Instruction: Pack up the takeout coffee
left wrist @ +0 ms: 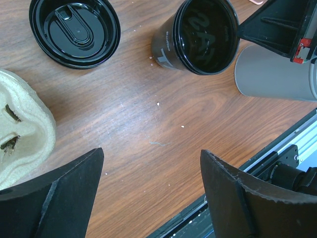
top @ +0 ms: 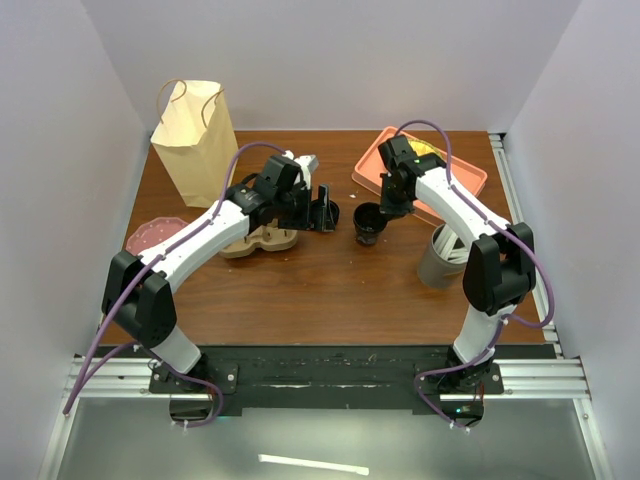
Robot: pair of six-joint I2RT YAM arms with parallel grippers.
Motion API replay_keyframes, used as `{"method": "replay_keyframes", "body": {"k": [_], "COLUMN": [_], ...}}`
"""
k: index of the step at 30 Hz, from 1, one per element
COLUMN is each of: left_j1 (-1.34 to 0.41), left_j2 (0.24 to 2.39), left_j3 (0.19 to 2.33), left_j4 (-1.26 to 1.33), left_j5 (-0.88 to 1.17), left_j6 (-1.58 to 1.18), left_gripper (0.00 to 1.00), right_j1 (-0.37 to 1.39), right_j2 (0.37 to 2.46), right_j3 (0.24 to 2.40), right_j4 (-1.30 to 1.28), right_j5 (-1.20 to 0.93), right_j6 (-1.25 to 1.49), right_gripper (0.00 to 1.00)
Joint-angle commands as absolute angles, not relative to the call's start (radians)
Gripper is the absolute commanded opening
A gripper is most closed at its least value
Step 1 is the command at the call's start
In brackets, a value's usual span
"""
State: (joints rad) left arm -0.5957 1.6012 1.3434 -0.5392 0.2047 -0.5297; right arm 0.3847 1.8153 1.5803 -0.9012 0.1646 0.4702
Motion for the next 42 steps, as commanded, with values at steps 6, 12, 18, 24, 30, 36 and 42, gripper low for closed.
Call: {"method": "replay_keyframes", "body": {"k": [6,12,18,24,30,36,42], "left_j1": [-0.591,-0.589,-0.591,-0.591,-0.591,-0.591,-0.574], "left_j2": [1.594,1.595,1.595,1.605,1.615,1.623,1.605], "left_j3": [1.338,1.341,1.339,1.344,1.351,1.356,1.339], "left_j4": [-0.505,-0.508,-0.511,-0.511,-0.512,-0.511,-0.511], "left_j5": [0.212,0.213,0.21,0.213,0.213,0.213,0.152], "left_j6": [-0.508,-0.506,-0.505,-0.505,-0.505,-0.503,-0.514], "left_gripper": [0.83,0.83,0.83,0.83,0.83,0.83,0.81], "right_j1": [0.38,0.371,0.361,0.353,0.347,0.35,0.382], "right_j2": [1.776,1.758,1.735,1.723,1.69,1.719,1.743], "right_j3": [1.629,1.592,1.568,1.548,1.509,1.57,1.641], "right_j4": [-0.884,-0.845,-0.819,-0.812,-0.785,-0.807,-0.822], "right_j5": [0.138,0.084,0.063,0.06,0.054,0.035,-0.046], "right_j6": [0.474,0.489,0.499,0.503,0.509,0.436,0.252], "right_gripper": [0.0,0.0,0.0,0.0,0.0,0.05,0.26]}}
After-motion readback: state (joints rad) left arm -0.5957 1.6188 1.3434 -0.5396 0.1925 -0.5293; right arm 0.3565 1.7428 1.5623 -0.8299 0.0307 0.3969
